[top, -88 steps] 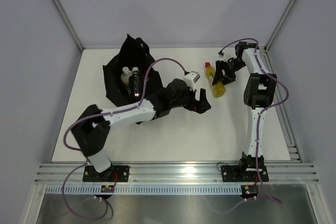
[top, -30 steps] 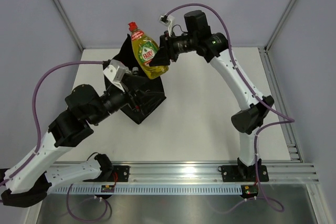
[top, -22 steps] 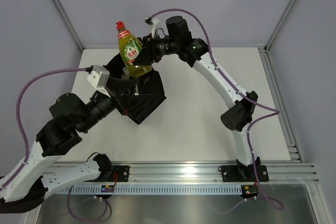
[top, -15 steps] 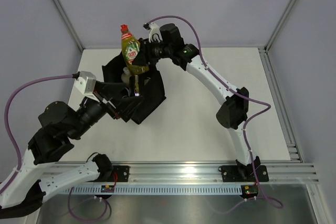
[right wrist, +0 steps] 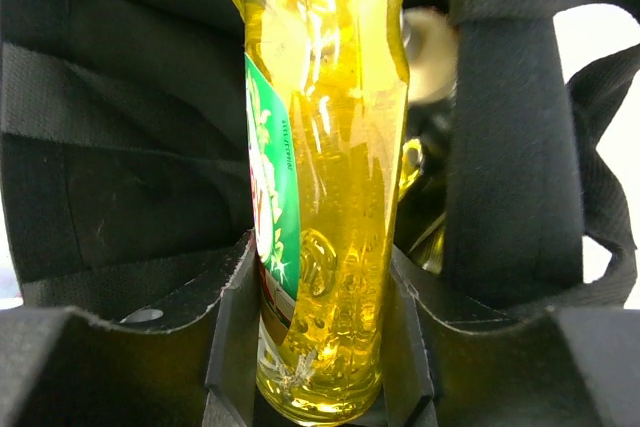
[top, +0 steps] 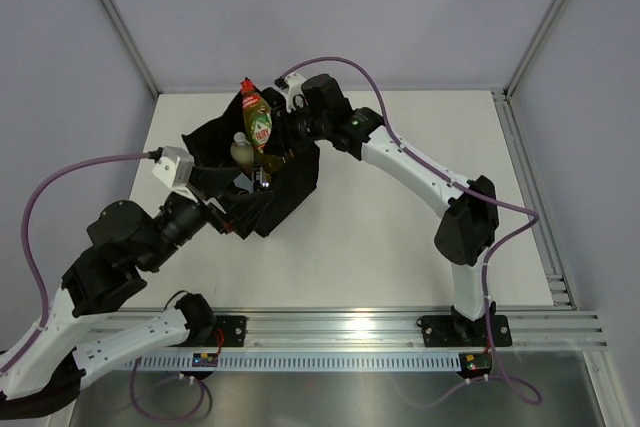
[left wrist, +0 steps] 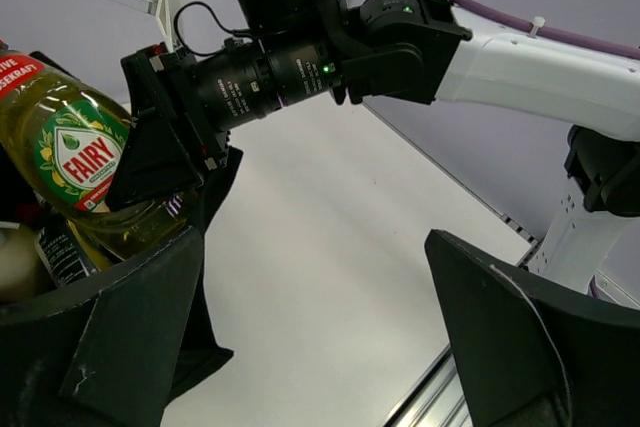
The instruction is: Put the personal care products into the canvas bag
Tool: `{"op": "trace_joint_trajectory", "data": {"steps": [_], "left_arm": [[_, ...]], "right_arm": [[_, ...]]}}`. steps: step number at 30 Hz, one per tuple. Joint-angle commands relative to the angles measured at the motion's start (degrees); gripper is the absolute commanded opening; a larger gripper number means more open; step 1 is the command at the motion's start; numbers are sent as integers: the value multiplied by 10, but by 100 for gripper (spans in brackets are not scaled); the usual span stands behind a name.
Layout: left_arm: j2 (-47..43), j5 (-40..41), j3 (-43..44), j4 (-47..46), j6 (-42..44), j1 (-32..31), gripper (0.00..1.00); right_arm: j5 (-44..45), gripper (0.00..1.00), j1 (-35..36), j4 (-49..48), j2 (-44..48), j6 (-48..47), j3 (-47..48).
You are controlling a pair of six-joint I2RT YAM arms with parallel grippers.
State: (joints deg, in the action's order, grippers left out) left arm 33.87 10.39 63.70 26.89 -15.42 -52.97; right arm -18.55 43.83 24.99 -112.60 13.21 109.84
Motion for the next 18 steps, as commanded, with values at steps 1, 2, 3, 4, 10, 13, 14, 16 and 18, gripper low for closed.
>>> {"op": "trace_joint_trajectory", "data": {"steps": [1,2,3,4,10,13,14,16,18], "left_arm": [[-21,10,-12,-30,1,0,99],[-25,10,-13,-27,0,0,99],[-29,13,-13,-19,0,0,99],[-36,16,-11,-16,0,0,99],[-46,49,26,11,21,0,99],[-32,53,45,16,31,0,99],[-23,51,48,18,33,0,99],[-18,45,50,24,34,0,99],[-16,43,47,25,31,0,99]], "right_arm": [[-20,2,18,29,-16,6,63],[-25,4,18,30,-20,6,64],[-27,6,18,29,-27,6,63],[-27,7,18,28,-28,3,60],[-65,48,18,34,-10,-59,40],[-110,99,18,83,-5,-141,70],[-121,99,19,104,-5,-170,112],[-118,100,18,152,-5,-238,152],[-99,100,17,158,17,-286,169]]}}
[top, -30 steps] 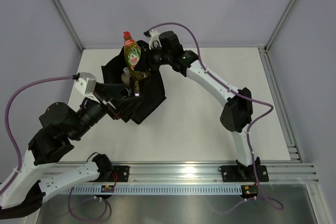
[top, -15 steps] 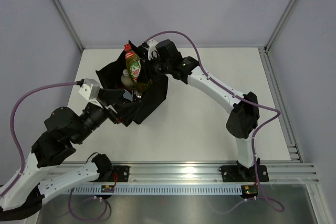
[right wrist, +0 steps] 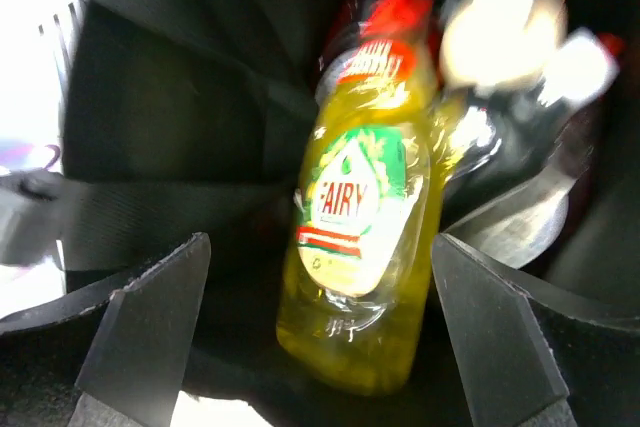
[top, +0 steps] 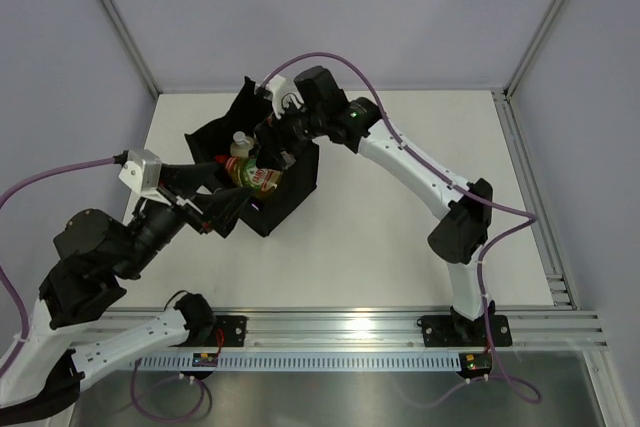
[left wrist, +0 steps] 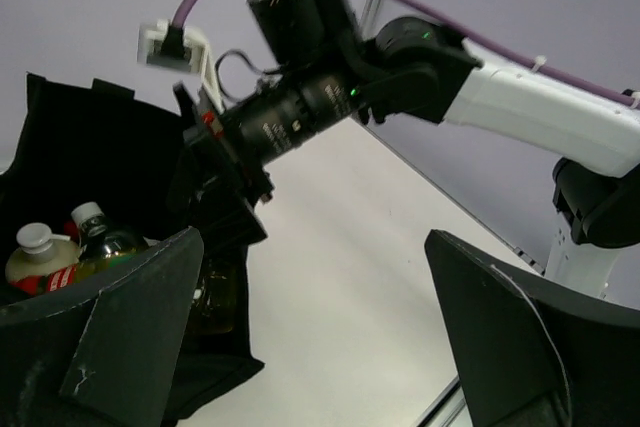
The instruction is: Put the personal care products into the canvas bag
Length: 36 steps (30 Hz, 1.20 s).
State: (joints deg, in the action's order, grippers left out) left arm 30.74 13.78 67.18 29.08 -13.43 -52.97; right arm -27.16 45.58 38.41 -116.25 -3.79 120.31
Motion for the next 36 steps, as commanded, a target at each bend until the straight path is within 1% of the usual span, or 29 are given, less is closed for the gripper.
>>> {"op": "trace_joint_trajectory", "data": {"steps": [1,2,4,5,7,8,9,10,11,12,13,14,16,17,19,20,21,22,23,26,31,36], "left_arm": [[14,9,10,3,10,0,99],[13,11,7,2,8,0,99],[8,11,1,1,4,0,99],[7,12,-3,1,2,0,99],[9,10,-19,2,-6,0,99],[12,6,-27,1,-9,0,99],[15,0,-43,0,-14,0,99],[23,-4,-52,-1,-17,0,99],[27,-9,-62,-3,-18,0,99],[29,-18,-72,-9,-23,0,99],[33,-22,-97,-13,-25,0,99],[32,-30,-110,-24,-27,0,99],[28,-37,-149,-37,-31,0,99],[20,-38,-163,-45,-35,0,99],[9,-37,-188,-53,-41,0,99],[-1,-33,-210,-56,-42,0,99],[-6,-32,-220,-57,-48,0,99],[-11,-32,-229,-58,-52,0,99],[-16,-33,-244,-58,-55,0,99],[-35,-33,-255,-46,-67,0,99],[-77,-29,-274,-34,-84,0,99],[-91,-17,-275,-20,-89,0,99]], "right_arm": [[-7,100,-1,18,62,-128,61],[9,100,-5,10,73,-136,46],[23,99,-17,-23,109,-120,29],[33,99,-42,-35,119,-104,12],[33,99,-77,-52,144,-32,0],[5,100,-100,-43,147,-11,2],[-20,100,-149,-32,154,23,2],[-44,99,-173,-13,159,34,-1],[-58,100,-195,-8,167,47,-26],[-52,99,-230,-15,201,52,-56],[-32,99,-241,-45,224,47,-88],[47,99,-248,-61,277,31,-154],[135,99,-252,-77,322,-1,-200],[209,99,-252,-77,356,-21,-232],[262,100,-252,-58,385,-36,-257],[292,100,-252,-50,413,-59,-288],[299,100,-252,-41,430,-66,-306],[310,100,-253,-46,448,-70,-354],[316,99,-253,-56,489,-72,-379],[336,100,-253,-89,557,-66,-456],[372,99,-255,-112,618,-46,-522],[407,99,-255,-127,652,-45,-547]]}}
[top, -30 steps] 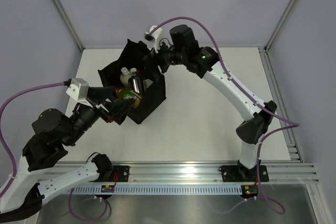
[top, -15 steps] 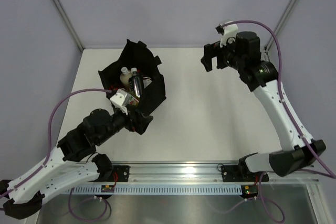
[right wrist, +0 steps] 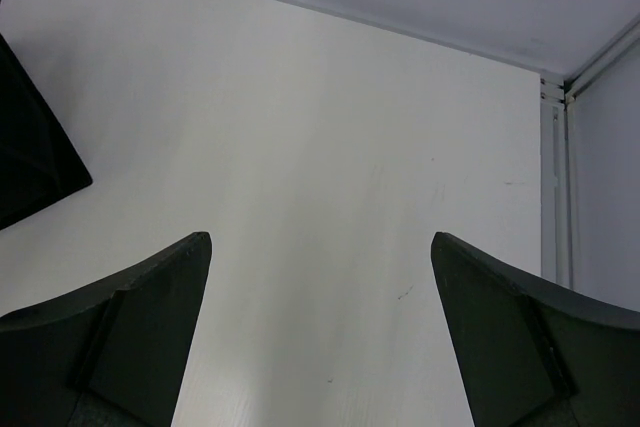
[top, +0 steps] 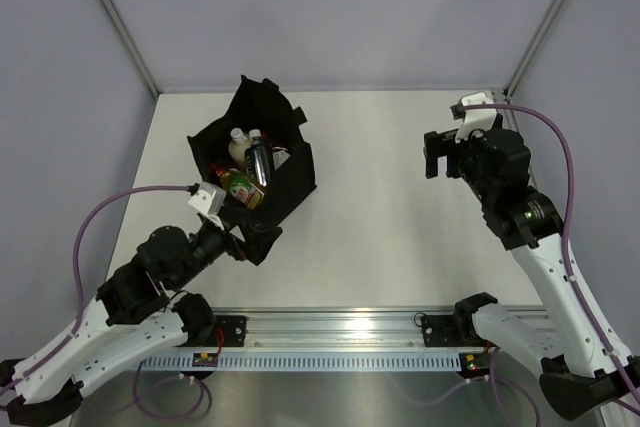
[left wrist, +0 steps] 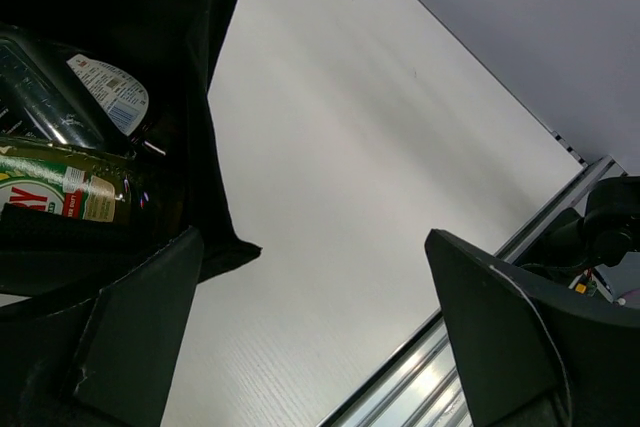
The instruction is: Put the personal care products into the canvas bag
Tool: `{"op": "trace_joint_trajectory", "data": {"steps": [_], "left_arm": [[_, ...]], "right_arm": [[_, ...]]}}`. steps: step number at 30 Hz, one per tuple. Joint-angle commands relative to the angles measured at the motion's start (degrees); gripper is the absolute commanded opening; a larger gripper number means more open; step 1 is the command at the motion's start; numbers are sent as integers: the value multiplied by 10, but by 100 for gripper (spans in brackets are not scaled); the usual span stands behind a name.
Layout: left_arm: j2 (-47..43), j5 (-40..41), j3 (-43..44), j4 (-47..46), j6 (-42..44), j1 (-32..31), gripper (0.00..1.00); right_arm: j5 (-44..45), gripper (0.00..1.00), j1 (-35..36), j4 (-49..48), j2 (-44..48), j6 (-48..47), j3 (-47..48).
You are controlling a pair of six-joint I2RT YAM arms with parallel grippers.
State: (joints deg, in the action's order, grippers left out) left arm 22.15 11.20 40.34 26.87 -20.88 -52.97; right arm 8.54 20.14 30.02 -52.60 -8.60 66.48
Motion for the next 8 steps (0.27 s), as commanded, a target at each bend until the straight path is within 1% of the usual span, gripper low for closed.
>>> {"op": "trace_joint_trajectory", "data": {"steps": [1,5,8], "left_arm": [[-5,10,-6,3,-14,0,99],[-4,15,-6,2,-13,0,99],[-4,18,-7,-2,-13,0,99]], "right_arm": [[53,99,0,-44,18,3,-15],[59,99,0,-52,40,10,-33],[54,100,-1,-41,47,18,-35]]}}
